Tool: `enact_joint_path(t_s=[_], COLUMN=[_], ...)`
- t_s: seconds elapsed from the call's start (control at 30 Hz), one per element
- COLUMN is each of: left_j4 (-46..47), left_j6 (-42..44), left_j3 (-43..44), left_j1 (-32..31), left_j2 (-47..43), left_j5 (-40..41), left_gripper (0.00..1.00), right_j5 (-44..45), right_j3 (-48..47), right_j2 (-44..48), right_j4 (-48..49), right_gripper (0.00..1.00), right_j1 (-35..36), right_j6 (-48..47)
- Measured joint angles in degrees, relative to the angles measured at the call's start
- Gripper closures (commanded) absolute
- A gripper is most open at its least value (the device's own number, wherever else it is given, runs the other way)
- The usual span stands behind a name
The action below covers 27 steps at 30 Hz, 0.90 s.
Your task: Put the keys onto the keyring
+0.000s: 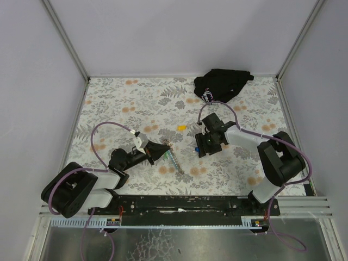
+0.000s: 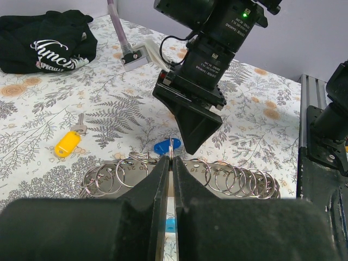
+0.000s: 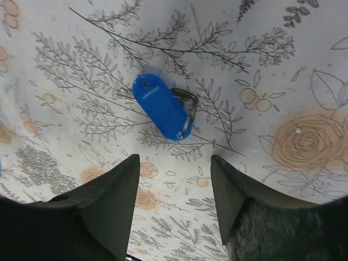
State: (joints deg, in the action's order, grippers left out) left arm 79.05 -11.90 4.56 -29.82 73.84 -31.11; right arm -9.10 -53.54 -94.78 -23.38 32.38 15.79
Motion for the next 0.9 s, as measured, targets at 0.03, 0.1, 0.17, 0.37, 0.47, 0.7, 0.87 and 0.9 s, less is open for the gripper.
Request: enact_joint_path(t_s=[0.03,0.1,0.17,0.37,0.47,0.7,0.87,0.9], left_j4=[0.0,0.0,0.0,0.0,0.0,0.0,0.0,0.0], left_j6=[0.0,0.0,0.0,0.0,0.0,0.0,0.0,0.0], left_j3=[0.0,0.0,0.0,0.0,0.0,0.0,0.0,0.0], left_j1=[0.0,0.0,0.0,0.0,0.0,0.0,0.0,0.0], left_j2=[0.0,0.0,0.0,0.0,0.0,0.0,0.0,0.0], left_j5=[0.0,0.0,0.0,0.0,0.0,0.0,0.0,0.0], left_gripper=[0.96,0.96,0.97,0.97,0.97,0.97,0.96,0.96], right_j5=[-0.5,-1.7,-2.9,-5.1,-5.0,-2.3,-0.6,-0.4], right_j3=[0.3,0.7,0.8,-0.1,-1.0,-5.2,-10.4,-10.8], right_j2=[0.0,0.1,0.0,-1.7,-3.0,-8.1,-12.2,-12.6], right_j4=[0.2,1.5,2.6,6.6,9.2,16.7,16.4,16.4], right_gripper=[0.38,0.38,0.38,0.39,0.38,0.36,0.36,0.36], right_j1=[0.1,0.2,0.7,3.7,4.1,4.1,3.3,3.0], right_j6=[0.2,1.1,1.8,4.3,5.6,6.5,6.0,6.0])
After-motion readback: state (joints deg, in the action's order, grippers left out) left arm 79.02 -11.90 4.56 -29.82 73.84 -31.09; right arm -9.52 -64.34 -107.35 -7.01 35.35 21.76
